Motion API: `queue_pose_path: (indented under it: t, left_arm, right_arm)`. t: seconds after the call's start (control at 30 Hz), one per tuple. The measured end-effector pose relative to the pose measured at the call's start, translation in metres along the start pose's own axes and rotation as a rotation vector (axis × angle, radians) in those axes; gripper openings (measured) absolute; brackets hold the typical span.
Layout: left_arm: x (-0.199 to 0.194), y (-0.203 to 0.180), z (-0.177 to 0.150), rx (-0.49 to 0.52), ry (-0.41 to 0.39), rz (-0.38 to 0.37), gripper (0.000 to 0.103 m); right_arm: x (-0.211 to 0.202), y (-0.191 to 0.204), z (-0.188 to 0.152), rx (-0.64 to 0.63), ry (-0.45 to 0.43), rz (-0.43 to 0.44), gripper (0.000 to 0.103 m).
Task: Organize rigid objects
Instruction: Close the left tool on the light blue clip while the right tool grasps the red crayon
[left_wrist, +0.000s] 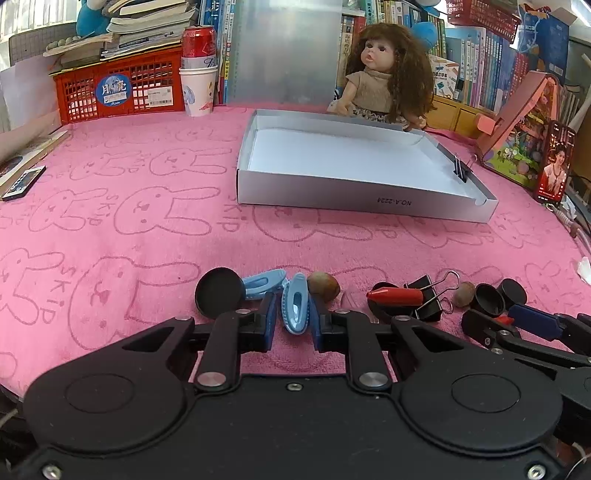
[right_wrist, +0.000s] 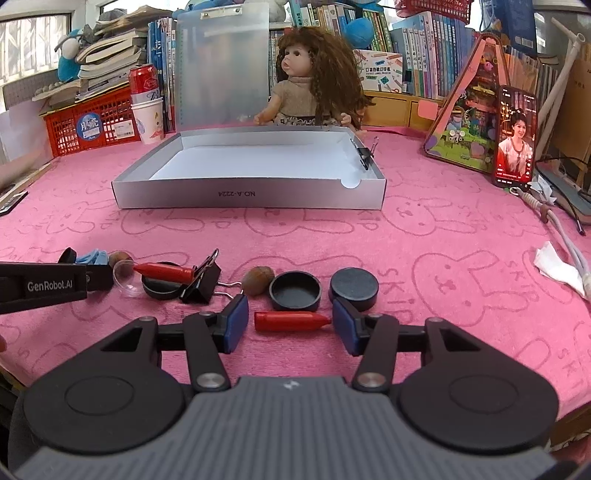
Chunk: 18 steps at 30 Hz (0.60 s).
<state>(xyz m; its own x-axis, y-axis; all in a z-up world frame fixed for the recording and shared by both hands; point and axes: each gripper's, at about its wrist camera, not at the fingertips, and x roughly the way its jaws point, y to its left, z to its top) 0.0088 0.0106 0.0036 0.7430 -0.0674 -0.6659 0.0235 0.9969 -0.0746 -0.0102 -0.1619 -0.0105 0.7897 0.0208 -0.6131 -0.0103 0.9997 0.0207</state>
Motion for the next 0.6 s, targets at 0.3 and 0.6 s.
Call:
queue_pose_path:
  t: [0.3, 0.6]
  left_arm:
    - [-0.003, 0.0, 0.0, -0.001, -0.004, 0.005, 0.015]
    - [-0.017, -0.002, 0.002, 0.005, -0.027, -0.009, 0.015]
  right_arm:
    - [-0.003, -0.001, -0.003, -0.039, -0.007, 0.013, 0.05]
    - [-0.014, -0.004, 0.002, -0.029, -0.022, 0.026, 0.049]
